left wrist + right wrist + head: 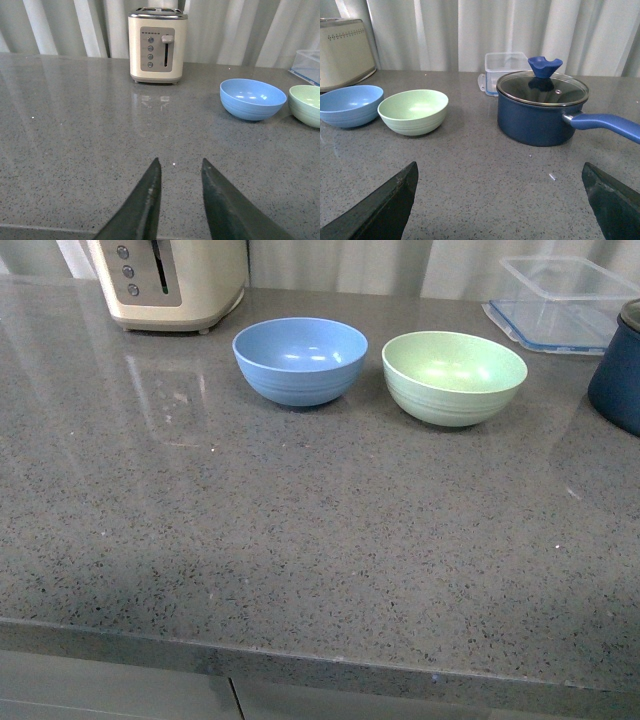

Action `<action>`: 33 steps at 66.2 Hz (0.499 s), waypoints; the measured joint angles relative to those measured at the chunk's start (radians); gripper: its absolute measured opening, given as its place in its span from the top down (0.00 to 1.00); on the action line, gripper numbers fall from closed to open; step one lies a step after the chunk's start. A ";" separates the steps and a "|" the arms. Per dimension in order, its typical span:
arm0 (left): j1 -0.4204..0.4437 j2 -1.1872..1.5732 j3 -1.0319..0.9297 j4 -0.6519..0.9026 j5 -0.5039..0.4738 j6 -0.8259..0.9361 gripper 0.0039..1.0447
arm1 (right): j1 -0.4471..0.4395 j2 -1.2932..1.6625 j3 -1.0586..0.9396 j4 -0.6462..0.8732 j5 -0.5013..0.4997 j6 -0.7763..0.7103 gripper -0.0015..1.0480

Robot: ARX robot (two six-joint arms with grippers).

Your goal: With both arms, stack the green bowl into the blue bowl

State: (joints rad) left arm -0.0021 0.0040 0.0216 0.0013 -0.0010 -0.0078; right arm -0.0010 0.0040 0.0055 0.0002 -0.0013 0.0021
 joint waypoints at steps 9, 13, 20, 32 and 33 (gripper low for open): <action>0.000 0.000 0.000 -0.001 0.000 0.000 0.49 | 0.037 0.139 0.107 -0.227 0.102 0.069 0.10; 0.000 0.000 0.000 -0.001 0.000 0.000 0.41 | 0.055 0.359 0.240 -0.404 0.125 0.124 0.10; 0.000 0.000 0.000 -0.001 0.001 0.000 0.23 | 0.078 0.633 0.409 -0.412 0.120 0.140 0.10; 0.000 0.000 0.000 -0.001 0.000 0.002 0.06 | 0.131 0.952 0.700 -0.358 0.098 0.130 0.10; 0.000 0.000 0.000 -0.001 0.000 0.002 0.06 | 0.135 0.966 0.715 -0.358 0.098 0.129 0.10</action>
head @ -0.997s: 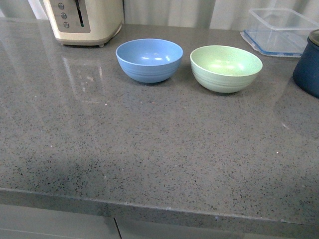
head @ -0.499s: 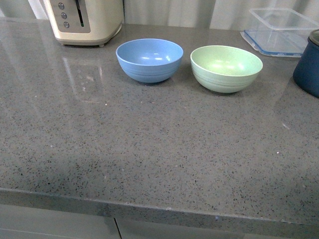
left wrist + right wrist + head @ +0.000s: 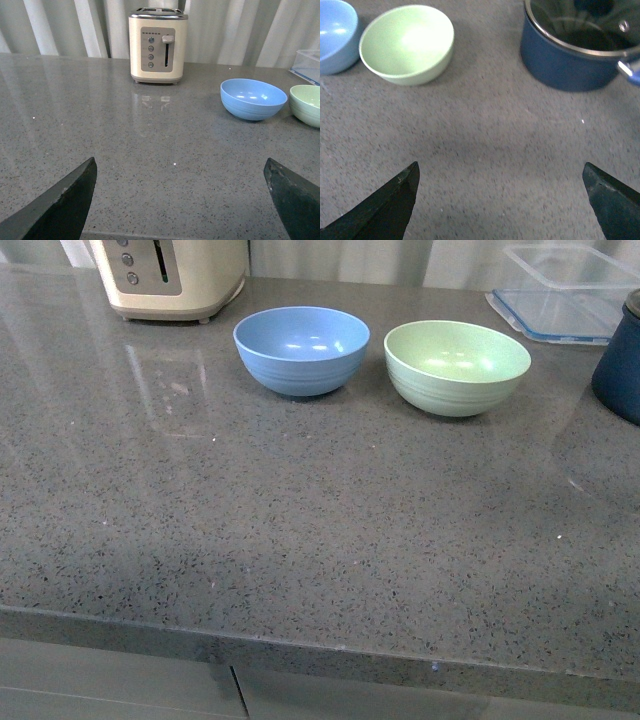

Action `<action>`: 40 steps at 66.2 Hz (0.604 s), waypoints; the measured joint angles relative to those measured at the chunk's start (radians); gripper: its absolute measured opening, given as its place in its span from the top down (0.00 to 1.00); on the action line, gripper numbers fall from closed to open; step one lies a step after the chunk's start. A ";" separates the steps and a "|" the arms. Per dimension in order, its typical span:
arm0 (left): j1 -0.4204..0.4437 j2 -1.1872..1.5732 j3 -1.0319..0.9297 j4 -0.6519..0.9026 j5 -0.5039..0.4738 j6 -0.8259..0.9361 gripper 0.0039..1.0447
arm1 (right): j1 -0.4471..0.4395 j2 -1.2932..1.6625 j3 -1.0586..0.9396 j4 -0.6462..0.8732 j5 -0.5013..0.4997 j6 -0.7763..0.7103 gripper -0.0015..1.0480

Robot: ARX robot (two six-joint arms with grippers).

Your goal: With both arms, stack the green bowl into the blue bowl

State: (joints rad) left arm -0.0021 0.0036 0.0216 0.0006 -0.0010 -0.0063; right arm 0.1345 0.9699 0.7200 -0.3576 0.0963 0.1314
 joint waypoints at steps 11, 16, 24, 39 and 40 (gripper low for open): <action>0.000 0.000 0.000 0.000 0.000 0.001 0.06 | 0.061 0.174 0.182 0.000 0.024 -0.029 0.10; 0.000 0.000 0.000 0.000 0.000 0.001 0.06 | 0.092 0.226 0.232 -0.006 0.032 -0.030 0.10; 0.000 0.000 0.000 0.000 0.000 0.000 0.06 | 0.142 0.305 0.275 0.005 0.042 -0.033 0.10; 0.000 0.000 0.000 0.000 0.000 0.001 0.06 | 0.186 0.487 0.345 0.051 0.014 -0.024 0.10; 0.000 0.000 0.000 0.000 0.000 0.001 0.06 | 0.186 0.494 0.348 0.055 0.011 -0.024 0.10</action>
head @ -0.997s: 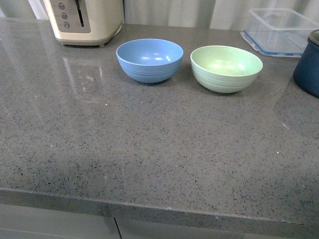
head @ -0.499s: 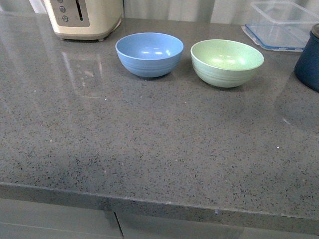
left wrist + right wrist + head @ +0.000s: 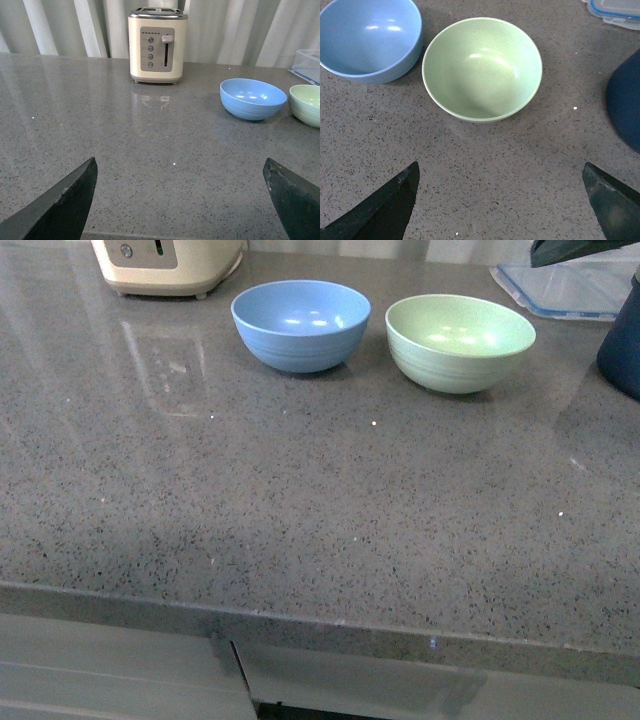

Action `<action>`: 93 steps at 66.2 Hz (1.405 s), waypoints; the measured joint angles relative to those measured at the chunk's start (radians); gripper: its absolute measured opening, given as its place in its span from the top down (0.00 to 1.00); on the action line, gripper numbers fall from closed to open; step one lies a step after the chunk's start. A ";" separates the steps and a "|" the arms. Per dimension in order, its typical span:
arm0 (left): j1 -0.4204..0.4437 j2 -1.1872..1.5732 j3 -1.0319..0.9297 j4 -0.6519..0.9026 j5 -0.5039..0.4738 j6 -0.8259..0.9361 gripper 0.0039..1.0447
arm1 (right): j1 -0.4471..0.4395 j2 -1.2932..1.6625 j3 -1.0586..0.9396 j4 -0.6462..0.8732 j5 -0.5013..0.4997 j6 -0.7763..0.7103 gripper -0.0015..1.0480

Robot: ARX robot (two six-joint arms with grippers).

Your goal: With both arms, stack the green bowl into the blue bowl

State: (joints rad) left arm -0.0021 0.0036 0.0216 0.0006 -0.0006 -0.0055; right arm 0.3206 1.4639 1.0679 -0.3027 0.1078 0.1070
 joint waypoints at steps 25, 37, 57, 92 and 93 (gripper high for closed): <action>0.000 0.000 0.000 0.000 0.000 0.000 0.06 | -0.068 0.316 0.285 0.004 -0.028 -0.026 0.10; 0.000 0.000 0.000 0.000 0.000 0.000 0.06 | -0.096 0.403 0.378 -0.007 -0.034 -0.026 0.10; 0.000 0.000 0.000 0.000 0.000 0.000 0.06 | -0.123 0.456 0.366 0.022 -0.060 -0.033 0.10; 0.000 0.000 0.000 0.000 0.000 0.000 0.06 | -0.140 0.549 0.375 0.029 -0.079 -0.048 0.10; 0.000 0.000 0.000 0.000 0.000 0.000 0.06 | -0.140 0.552 0.377 0.029 -0.079 -0.048 0.10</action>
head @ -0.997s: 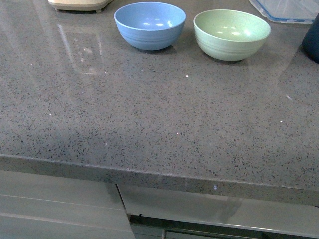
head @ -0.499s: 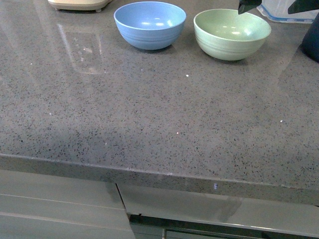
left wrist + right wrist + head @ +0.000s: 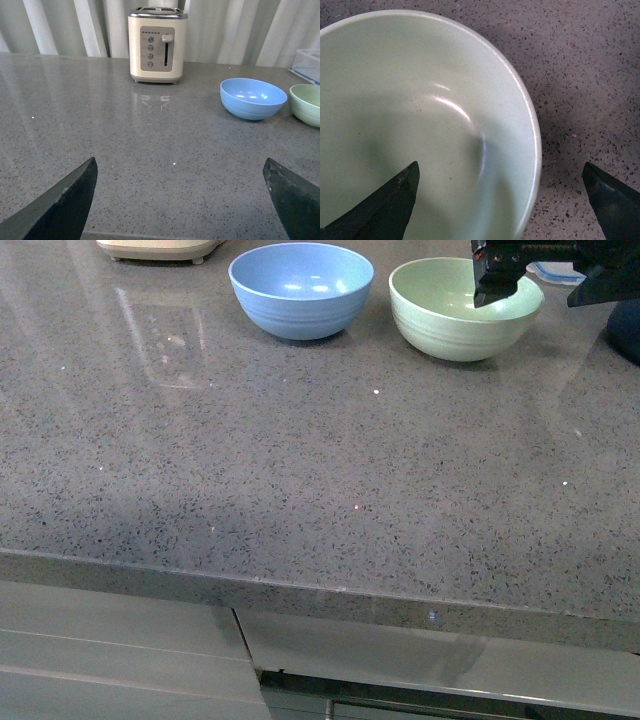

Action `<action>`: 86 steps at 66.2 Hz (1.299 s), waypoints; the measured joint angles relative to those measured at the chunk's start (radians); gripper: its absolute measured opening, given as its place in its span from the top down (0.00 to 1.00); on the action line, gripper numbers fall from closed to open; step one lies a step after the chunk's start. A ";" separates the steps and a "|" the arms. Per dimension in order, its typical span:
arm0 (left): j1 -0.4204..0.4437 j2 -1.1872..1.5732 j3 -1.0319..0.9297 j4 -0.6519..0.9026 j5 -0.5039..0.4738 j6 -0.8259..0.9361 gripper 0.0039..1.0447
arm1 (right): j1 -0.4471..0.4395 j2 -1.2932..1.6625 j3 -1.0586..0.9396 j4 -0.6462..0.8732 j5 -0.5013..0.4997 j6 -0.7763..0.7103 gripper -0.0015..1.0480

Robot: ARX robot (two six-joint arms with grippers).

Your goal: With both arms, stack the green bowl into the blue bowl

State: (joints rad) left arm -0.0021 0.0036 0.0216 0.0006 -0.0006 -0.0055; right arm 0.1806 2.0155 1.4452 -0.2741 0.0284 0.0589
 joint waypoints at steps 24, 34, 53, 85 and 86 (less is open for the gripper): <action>0.000 0.000 0.000 0.000 0.000 0.000 0.06 | 0.002 0.031 0.034 -0.005 -0.005 -0.002 0.35; 0.000 0.000 0.000 0.000 0.000 0.000 0.06 | 0.003 0.028 0.000 -0.005 -0.007 0.015 0.66; 0.000 0.000 0.000 0.000 0.000 0.000 0.06 | -0.003 -0.024 -0.027 -0.001 -0.019 0.054 0.99; 0.000 0.000 0.000 0.000 0.000 0.000 0.06 | -0.043 -0.047 -0.032 -0.032 -0.013 0.056 0.99; 0.000 0.000 0.000 0.000 0.000 0.000 0.06 | -0.044 -0.047 -0.031 -0.034 -0.013 0.055 0.99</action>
State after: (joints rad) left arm -0.0021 0.0036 0.0216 0.0006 -0.0010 -0.0055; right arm 0.1364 1.9690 1.4147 -0.3080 0.0154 0.1135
